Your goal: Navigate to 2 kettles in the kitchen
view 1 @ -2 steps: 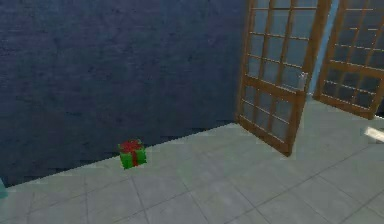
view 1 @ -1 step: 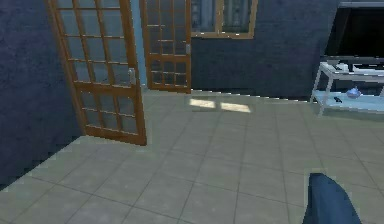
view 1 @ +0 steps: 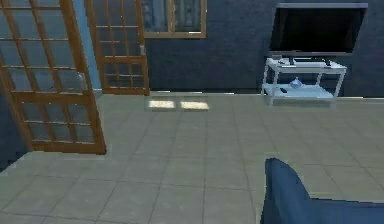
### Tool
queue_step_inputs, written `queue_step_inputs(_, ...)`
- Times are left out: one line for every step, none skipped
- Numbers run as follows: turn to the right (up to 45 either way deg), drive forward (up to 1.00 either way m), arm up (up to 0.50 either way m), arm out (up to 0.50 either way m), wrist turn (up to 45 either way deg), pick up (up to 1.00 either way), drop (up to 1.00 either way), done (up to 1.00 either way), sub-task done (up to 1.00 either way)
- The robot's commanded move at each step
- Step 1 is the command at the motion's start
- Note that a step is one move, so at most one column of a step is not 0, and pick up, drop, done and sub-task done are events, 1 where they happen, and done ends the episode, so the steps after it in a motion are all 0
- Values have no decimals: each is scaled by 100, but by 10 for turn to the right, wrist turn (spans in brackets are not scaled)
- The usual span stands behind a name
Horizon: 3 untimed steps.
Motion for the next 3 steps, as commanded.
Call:
queue_step_inputs(0, 100, 0, 0, 0, 0, 0, 0, 0)
queue_step_inputs(0, 20, 0, 0, 0, 0, 0, 0, 0)
queue_step_inputs(450, 0, 0, 0, 0, 0, 0, 0, 0)
